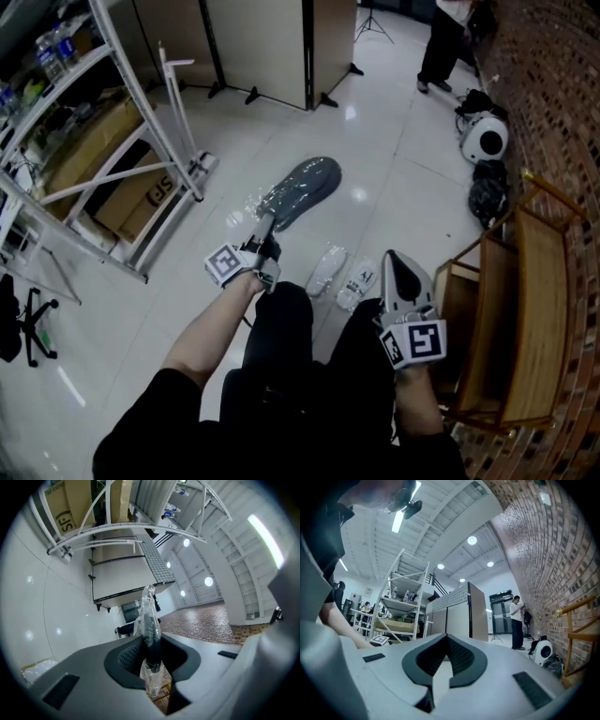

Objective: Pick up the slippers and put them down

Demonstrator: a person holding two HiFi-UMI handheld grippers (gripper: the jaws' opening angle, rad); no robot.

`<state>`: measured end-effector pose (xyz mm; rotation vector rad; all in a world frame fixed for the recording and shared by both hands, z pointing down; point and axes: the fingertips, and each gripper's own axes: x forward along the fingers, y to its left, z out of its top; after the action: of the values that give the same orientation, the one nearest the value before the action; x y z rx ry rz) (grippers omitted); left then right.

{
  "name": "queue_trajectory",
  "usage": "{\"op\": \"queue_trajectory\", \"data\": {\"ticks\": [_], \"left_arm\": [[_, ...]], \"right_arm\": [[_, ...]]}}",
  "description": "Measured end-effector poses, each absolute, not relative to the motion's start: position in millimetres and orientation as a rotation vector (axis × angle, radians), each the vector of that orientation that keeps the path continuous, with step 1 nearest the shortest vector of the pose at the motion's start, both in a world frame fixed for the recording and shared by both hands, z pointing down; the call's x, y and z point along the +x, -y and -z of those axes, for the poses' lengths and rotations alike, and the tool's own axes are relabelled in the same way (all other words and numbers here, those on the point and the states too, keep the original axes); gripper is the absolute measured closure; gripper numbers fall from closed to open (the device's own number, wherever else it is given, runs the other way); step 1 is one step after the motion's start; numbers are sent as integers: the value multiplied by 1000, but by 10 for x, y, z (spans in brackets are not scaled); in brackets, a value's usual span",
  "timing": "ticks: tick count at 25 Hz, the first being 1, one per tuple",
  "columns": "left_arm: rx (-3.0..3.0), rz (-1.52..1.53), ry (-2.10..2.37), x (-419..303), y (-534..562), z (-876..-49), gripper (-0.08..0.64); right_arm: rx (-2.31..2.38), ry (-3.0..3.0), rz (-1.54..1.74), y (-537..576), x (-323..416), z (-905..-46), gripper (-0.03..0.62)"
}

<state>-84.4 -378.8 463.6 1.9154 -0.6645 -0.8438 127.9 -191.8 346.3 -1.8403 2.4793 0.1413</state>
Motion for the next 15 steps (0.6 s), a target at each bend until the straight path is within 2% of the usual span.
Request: {"op": "queue_trajectory", "data": {"ticks": [9,15], "left_arm": [[1847,879,770,-1412,3937,-4941,488],[1790,859,798,-1427,4246,-5373,488]], "right_arm": [[-1761,-2565,-67,2539,925,-3691,584],[-1795,-2588,23,2966,1000,-4039,584]]}}
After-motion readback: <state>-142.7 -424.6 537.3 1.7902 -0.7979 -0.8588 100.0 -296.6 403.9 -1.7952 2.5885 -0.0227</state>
